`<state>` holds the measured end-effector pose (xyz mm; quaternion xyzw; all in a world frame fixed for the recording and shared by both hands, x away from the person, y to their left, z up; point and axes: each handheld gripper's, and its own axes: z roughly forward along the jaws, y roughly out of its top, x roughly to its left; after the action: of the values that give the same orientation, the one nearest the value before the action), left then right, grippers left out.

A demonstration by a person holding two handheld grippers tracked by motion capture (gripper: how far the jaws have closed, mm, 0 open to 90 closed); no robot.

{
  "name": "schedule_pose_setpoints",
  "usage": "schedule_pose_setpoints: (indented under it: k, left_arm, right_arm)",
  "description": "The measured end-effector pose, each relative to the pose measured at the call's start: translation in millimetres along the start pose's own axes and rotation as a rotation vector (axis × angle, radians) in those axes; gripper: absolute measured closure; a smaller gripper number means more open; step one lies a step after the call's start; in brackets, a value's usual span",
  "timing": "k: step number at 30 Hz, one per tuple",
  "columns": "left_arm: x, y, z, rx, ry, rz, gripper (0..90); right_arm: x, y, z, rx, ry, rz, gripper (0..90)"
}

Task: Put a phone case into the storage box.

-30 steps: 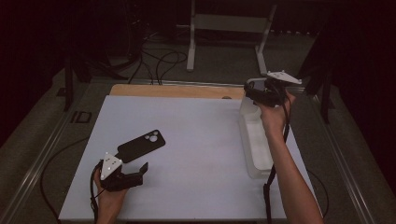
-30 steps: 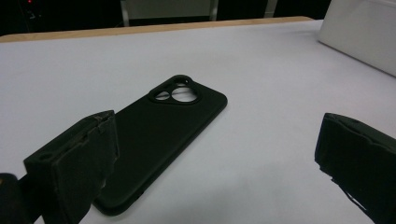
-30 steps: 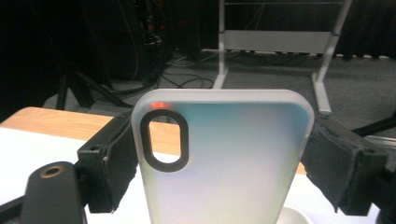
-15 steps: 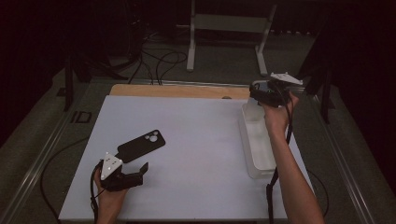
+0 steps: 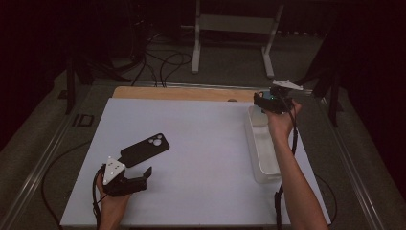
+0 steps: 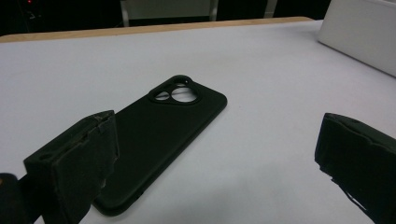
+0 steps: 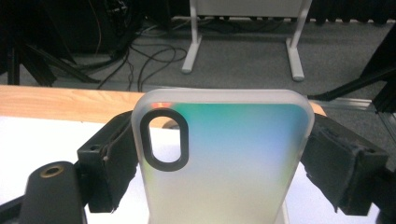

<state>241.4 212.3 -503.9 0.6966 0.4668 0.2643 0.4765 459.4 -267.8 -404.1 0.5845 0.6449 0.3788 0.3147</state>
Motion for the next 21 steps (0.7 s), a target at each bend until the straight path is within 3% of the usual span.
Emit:
schedule_pose_setpoints:
  k: [8,21]
  left_arm:
    - [0.1,-0.1,0.3,0.003,-0.001,0.003,0.1]
    - [0.0,-0.1,0.4,0.003,-0.002,0.003,0.1]
  right_arm:
    - [-1.4,-11.8,10.8,0.060,-0.009,-0.002,16.4]
    - [-0.2,-15.7,21.8,0.086,-0.020,0.004,16.4]
